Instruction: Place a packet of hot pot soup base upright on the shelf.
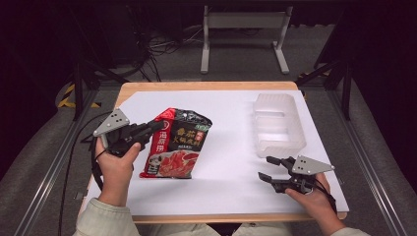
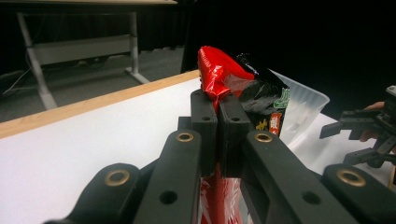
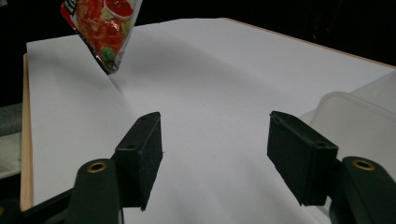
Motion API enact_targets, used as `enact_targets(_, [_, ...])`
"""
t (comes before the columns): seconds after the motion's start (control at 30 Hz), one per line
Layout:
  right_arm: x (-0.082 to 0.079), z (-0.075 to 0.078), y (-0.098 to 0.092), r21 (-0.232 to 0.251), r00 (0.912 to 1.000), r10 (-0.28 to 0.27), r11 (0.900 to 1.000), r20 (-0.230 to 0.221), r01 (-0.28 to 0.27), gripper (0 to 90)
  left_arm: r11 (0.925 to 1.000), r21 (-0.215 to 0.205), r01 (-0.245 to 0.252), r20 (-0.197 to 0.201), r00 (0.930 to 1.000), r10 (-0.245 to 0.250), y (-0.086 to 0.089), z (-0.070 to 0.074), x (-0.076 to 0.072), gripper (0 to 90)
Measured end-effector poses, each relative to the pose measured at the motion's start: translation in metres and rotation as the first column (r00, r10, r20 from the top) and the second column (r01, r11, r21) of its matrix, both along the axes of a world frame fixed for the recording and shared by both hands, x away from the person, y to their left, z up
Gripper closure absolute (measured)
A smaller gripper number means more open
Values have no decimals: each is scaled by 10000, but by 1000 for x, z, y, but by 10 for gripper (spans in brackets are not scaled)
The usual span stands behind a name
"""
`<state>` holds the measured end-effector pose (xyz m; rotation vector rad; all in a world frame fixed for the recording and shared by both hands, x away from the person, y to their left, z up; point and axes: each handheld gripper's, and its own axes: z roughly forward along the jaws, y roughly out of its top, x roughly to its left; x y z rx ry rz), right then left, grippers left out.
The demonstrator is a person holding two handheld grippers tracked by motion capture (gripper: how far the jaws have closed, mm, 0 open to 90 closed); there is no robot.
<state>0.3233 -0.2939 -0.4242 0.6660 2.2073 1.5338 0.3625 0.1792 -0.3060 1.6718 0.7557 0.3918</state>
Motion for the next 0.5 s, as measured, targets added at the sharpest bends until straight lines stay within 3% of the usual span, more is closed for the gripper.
enact_targets(0.33, [8,12,24,-3,9989,400,9992,237,-400,294,9971,113,747,430,9962,-751,-39,9,3,873])
enact_targets(0.5, [14,20,38,417,9972,720,9965,185,-727,286,9931,2,1172,483,9919,-1171,-54,11,4,873])
